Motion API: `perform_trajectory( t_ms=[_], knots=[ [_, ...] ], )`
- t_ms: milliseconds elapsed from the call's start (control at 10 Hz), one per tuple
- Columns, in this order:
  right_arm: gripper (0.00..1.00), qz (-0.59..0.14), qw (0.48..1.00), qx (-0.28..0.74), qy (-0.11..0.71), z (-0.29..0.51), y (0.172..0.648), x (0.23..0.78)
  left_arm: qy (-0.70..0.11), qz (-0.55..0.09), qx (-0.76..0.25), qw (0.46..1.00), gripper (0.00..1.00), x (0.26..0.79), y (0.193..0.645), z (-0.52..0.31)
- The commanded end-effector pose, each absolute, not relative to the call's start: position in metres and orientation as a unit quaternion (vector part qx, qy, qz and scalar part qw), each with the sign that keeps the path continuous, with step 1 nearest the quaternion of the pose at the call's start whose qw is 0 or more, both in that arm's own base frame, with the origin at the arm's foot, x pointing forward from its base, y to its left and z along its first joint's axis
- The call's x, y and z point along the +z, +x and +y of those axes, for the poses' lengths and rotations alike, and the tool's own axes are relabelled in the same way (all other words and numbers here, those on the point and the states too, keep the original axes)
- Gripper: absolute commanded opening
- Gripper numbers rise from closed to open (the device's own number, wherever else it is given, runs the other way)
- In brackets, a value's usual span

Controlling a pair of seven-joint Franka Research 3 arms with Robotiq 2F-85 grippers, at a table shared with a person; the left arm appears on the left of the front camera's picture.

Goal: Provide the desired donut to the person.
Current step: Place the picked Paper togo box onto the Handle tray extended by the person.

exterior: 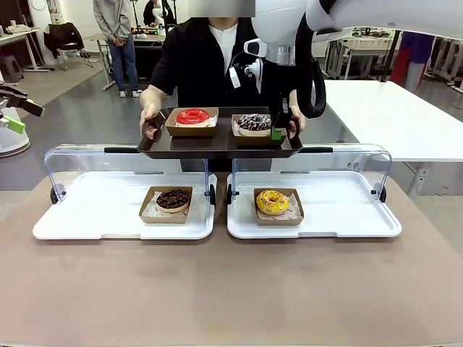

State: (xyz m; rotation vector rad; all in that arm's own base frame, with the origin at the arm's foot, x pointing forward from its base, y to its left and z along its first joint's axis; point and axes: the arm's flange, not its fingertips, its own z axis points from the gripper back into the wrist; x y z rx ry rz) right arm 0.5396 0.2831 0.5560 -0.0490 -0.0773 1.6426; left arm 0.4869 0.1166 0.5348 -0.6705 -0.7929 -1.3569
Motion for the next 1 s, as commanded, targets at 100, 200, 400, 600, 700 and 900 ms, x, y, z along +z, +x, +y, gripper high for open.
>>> perform_trajectory(
  t_ms=[100, 200, 400, 600, 700, 900],
  knots=[
    [1.0, -0.042, 0.678, 0.734, -0.01, 0.2781, 0.5372, 0.5511, -0.302, -0.355, -0.596, 0.654, 1.0, 0.5365, 0.4865, 0.1171],
    [1.0, -0.043, 0.677, 0.735, -0.011, 0.278, 0.537, 0.5512, -0.302, -0.355, -0.596, 0.654, 1.0, 0.5365, 0.4865, 0.1171],
    [1.0, -0.044, 0.676, 0.735, -0.011, 0.2773, 0.5369, 0.5513, -0.302, -0.355, -0.596, 0.654, 1.0, 0.5365, 0.4865, 0.1171],
    [1.0, -0.046, 0.675, 0.736, -0.011, 0.2766, 0.5364, 0.5515, -0.302, -0.355, -0.596, 0.654, 1.0, 0.5365, 0.4865, 0.1171],
    [1.0, -0.046, 0.674, 0.737, -0.01, 0.2764, 0.536, 0.5515, -0.302, -0.355, -0.596, 0.654, 1.0, 0.5365, 0.4865, 0.1171],
    [1.0, -0.034, 0.664, 0.747, -0.006, 0.2762, 0.5329, 0.5546, -0.302, -0.355, -0.596, 0.654, 1.0, 0.5365, 0.4865, 0.1171]
  ],
)
